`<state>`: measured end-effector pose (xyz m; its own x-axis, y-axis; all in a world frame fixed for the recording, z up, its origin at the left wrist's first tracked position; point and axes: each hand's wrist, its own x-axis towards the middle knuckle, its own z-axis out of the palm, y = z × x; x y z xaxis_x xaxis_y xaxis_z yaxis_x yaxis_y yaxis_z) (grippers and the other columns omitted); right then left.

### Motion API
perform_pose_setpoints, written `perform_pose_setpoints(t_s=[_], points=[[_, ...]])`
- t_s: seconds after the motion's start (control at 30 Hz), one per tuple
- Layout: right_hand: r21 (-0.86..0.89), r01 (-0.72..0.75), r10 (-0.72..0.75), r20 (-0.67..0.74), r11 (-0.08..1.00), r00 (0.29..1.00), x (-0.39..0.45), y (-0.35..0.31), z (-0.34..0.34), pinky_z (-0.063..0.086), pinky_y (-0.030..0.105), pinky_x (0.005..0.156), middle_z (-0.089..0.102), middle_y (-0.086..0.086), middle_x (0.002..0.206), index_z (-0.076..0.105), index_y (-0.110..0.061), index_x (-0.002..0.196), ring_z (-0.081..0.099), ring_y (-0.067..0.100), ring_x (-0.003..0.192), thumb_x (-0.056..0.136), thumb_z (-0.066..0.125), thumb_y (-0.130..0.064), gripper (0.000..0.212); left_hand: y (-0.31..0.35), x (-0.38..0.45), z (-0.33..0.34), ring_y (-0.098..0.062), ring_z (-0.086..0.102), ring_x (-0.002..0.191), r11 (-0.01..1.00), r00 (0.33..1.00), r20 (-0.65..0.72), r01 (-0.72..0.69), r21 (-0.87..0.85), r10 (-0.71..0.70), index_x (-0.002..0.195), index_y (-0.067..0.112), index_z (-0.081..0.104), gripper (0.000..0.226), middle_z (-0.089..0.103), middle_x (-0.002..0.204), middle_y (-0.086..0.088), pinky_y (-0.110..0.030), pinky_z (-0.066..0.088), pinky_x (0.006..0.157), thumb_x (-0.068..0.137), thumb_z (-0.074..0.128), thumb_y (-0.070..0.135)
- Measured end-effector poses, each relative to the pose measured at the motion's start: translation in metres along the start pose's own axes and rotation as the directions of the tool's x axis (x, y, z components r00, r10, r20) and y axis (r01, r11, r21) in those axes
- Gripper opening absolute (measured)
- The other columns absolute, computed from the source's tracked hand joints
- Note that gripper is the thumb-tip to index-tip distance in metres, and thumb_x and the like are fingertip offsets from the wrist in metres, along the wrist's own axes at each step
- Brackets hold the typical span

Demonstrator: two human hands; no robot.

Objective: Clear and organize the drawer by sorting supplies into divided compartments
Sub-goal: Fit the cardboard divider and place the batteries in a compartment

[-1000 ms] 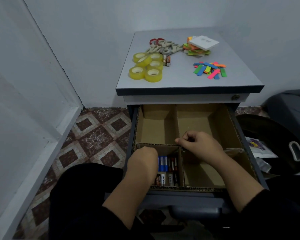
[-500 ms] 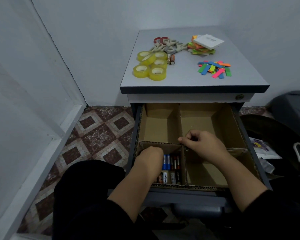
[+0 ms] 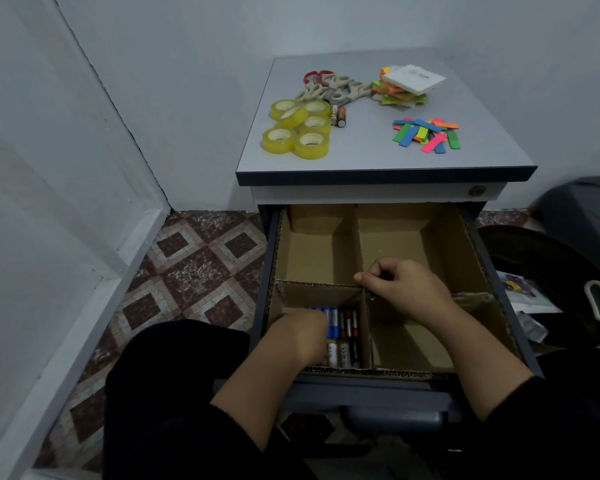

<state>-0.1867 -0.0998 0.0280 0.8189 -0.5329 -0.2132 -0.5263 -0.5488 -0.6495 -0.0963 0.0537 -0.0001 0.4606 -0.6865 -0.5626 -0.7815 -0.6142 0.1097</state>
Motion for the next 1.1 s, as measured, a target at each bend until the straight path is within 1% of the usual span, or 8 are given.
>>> perform_pose_setpoints(t_s=[0.3,0.37,0.43,0.67,0.8,0.9,1.0,1.1], points=[[-0.004,0.004,-0.004,-0.005,1.0,1.0,-0.002,-0.002,0.0,0.041,0.028,0.057,0.063,-0.004,0.074,0.059,-0.025,0.077,0.058,0.015,0.07,0.087,0.056,-0.055,0.031,0.004,0.0,-0.007,-0.012,0.044,0.056,0.999,0.999,-0.014,0.042,-0.021,-0.042,0.066,0.01,0.05,0.026,0.047,0.065,-0.002,-0.026,0.04,0.065,0.091,0.051,0.004],[-0.003,-0.004,0.004,0.009,1.0,1.0,-0.003,-0.003,-0.001,0.036,0.024,0.053,0.06,-0.006,0.071,0.057,-0.026,0.076,0.053,0.01,0.064,0.088,0.056,-0.053,0.03,0.001,-0.002,-0.012,-0.02,0.061,0.078,0.997,0.996,-0.057,0.064,-0.049,-0.067,0.083,0.004,0.061,0.015,0.062,0.086,-0.009,-0.025,0.041,0.069,0.091,0.049,0.0],[-0.003,-0.011,0.011,0.016,1.0,1.0,-0.004,-0.004,-0.001,0.035,0.023,0.053,0.059,-0.007,0.071,0.056,-0.027,0.075,0.051,0.009,0.063,0.089,0.056,-0.053,0.029,0.0,-0.006,-0.015,-0.025,0.062,0.101,0.992,0.993,-0.061,0.1,-0.078,-0.105,0.103,-0.002,0.064,0.019,0.065,0.108,-0.014,-0.026,0.044,0.077,0.092,0.048,-0.002],[-0.002,-0.017,0.017,0.01,1.0,1.0,-0.004,-0.004,-0.002,0.039,0.026,0.054,0.061,-0.006,0.072,0.059,-0.026,0.078,0.052,0.01,0.063,0.087,0.056,-0.056,0.031,0.002,-0.009,-0.022,-0.026,0.058,0.113,0.986,0.992,0.0,0.125,-0.112,-0.125,0.115,-0.005,0.061,0.026,0.06,0.122,-0.017,-0.029,0.044,0.091,0.094,0.045,-0.002],[-0.003,-0.019,0.019,0.013,1.0,1.0,-0.005,-0.004,-0.002,0.04,0.026,0.054,0.062,-0.005,0.073,0.06,-0.026,0.079,0.054,0.011,0.063,0.087,0.056,-0.055,0.031,0.003,-0.015,-0.022,-0.028,0.059,0.11,0.99,0.993,-0.047,0.101,-0.095,-0.106,0.112,-0.005,0.062,0.026,0.062,0.119,-0.018,-0.029,0.045,0.087,0.094,0.045,-0.001],[0.06,0.004,-0.004,-0.008,0.998,1.0,-0.006,-0.005,-0.002,0.049,0.032,0.063,0.066,-0.002,0.078,0.061,-0.024,0.079,0.061,0.016,0.073,0.086,0.06,-0.051,0.028,0.002,-0.02,-0.026,-0.029,0.061,0.101,0.988,0.969,-0.222,0.076,-0.137,-0.106,0.104,0.002,0.065,0.021,0.065,0.108,-0.015,-0.03,0.046,0.078,0.094,0.048,0.009],[0.214,0.07,-0.057,-0.066,0.974,0.996,-0.008,-0.007,-0.003,0.052,0.035,0.071,0.064,-0.001,0.075,0.061,-0.02,0.076,0.061,0.016,0.075,0.087,0.063,-0.04,0.023,0.001,-0.023,-0.041,-0.024,0.066,0.093,0.937,0.976,-0.197,0.023,-0.348,-0.097,0.101,0.006,0.068,0.021,0.069,0.102,-0.012,-0.033,0.054,0.083,0.095,0.05,0.012],[0.255,0.187,-0.127,-0.235,0.949,0.964,-0.007,-0.013,-0.009,0.049,0.027,0.064,0.06,-0.003,0.072,0.061,-0.021,0.076,0.057,0.01,0.068,0.088,0.062,-0.036,0.019,0.002,-0.032,-0.061,-0.01,0.065,0.069,0.767,0.959,-0.257,-0.076,-0.638,-0.118,0.091,0.014,0.068,0.015,0.07,0.086,-0.007,-0.029,0.058,0.072,0.095,0.053,0.012]])
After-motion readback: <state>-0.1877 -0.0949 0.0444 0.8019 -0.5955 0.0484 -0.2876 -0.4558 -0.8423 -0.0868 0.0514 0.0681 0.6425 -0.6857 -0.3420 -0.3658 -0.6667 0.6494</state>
